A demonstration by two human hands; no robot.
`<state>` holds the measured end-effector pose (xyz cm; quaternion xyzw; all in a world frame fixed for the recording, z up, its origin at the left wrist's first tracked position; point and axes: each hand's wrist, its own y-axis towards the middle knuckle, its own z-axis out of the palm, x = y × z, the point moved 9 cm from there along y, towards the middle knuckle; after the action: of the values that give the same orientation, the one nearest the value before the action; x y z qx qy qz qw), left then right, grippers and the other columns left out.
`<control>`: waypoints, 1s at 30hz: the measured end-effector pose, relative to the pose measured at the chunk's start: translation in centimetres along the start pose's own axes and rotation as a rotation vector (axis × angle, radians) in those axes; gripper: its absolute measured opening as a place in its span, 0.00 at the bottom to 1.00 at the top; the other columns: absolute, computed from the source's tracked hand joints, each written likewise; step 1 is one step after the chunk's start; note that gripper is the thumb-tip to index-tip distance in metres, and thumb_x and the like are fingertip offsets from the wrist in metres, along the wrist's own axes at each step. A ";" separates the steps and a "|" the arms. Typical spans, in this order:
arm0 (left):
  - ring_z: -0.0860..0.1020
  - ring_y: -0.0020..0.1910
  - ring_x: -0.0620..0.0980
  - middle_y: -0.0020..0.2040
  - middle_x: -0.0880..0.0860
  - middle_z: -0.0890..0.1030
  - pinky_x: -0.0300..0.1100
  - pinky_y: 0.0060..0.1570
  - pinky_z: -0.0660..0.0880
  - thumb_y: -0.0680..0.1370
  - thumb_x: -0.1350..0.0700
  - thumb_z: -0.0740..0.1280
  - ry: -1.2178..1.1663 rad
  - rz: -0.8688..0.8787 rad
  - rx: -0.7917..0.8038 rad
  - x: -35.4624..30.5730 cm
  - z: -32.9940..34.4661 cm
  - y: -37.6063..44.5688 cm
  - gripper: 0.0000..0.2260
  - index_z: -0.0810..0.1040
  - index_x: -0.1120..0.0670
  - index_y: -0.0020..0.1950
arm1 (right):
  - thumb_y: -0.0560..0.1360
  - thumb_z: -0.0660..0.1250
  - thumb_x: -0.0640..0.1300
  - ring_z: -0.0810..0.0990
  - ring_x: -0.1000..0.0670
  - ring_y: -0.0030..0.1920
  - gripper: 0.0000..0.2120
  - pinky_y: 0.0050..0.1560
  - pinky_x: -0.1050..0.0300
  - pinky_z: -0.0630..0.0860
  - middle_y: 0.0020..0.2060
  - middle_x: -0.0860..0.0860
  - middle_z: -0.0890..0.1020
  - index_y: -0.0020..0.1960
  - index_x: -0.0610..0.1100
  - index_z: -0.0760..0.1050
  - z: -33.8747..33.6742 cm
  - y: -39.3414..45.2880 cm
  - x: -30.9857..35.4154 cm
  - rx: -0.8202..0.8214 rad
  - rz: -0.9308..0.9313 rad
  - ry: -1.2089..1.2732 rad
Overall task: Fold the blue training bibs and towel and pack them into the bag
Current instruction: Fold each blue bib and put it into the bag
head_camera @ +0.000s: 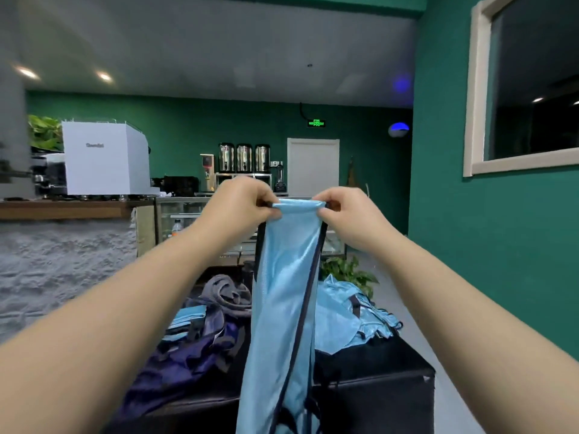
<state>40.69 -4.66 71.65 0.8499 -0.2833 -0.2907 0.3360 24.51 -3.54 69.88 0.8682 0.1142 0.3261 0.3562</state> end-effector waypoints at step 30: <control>0.60 0.22 0.49 0.27 0.53 0.65 0.37 0.26 0.57 0.79 0.55 0.62 -0.518 -0.229 -0.028 -0.3 -2.7 3.4 0.13 0.67 0.57 0.36 | 0.79 0.63 0.47 0.68 0.56 0.31 0.09 0.28 0.63 0.62 0.32 0.54 0.73 0.43 0.44 0.77 -2.1 5.5 7.8 0.023 -0.097 -0.023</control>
<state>41.33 -5.43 75.86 0.7690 -0.2576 -0.5382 0.2292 28.89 -3.00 78.56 0.8693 0.1558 0.2972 0.3628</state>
